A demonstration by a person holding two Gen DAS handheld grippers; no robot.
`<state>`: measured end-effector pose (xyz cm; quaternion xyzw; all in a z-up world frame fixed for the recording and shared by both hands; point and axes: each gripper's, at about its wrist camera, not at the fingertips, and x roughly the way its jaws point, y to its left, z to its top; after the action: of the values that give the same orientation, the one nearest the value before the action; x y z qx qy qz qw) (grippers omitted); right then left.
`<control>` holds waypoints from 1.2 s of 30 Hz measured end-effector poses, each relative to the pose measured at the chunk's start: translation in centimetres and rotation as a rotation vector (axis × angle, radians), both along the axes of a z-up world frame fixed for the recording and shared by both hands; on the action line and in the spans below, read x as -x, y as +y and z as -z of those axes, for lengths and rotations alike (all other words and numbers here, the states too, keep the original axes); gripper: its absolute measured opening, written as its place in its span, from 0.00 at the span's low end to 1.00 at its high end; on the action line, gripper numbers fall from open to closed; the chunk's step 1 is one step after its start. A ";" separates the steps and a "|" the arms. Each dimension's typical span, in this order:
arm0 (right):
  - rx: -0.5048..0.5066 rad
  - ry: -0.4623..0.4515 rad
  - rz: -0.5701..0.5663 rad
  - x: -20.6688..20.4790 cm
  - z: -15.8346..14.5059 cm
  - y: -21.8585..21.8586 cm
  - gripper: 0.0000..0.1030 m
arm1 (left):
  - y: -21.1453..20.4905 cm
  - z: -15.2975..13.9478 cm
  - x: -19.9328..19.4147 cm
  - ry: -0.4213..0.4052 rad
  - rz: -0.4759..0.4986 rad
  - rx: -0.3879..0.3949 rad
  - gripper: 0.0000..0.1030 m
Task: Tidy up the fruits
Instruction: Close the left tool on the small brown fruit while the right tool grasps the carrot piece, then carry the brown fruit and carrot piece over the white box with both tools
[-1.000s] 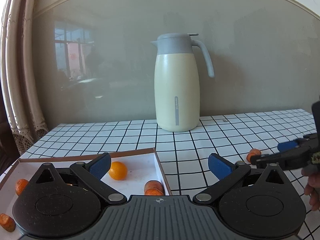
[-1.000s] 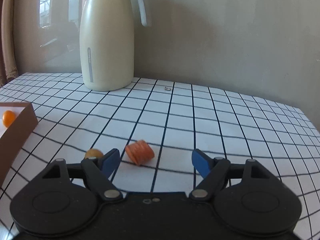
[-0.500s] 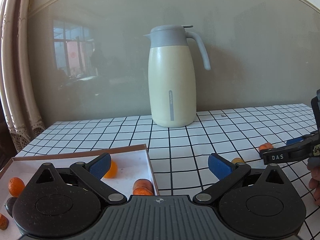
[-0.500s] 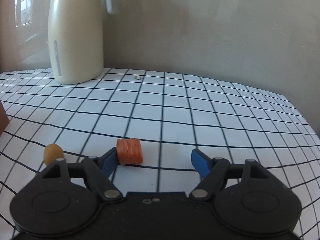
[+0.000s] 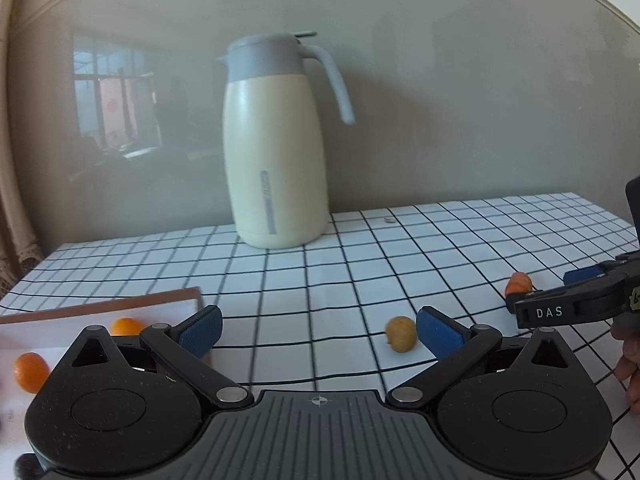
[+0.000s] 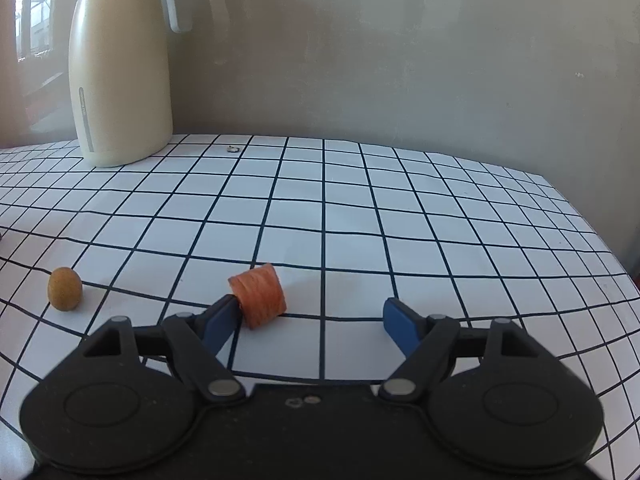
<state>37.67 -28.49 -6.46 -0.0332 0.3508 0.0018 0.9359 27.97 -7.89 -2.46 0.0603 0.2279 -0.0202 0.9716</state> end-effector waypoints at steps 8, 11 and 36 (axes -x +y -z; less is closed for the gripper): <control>-0.017 -0.005 -0.017 0.5 -0.1 -1.4 0.66 | -3.1 2.1 -2.3 0.089 0.038 0.000 0.79; -0.013 -0.013 -0.028 0.8 -0.1 -1.4 0.63 | -4.0 2.6 -2.8 0.109 0.042 -0.003 0.78; -0.041 -0.028 -0.051 1.3 -0.7 -1.3 0.13 | -5.5 3.3 -4.8 0.170 0.074 0.040 0.24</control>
<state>36.34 -29.81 -5.75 -0.0231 0.3366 0.0325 0.9408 32.78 -13.38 -5.76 0.0472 0.3067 -0.0655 0.9484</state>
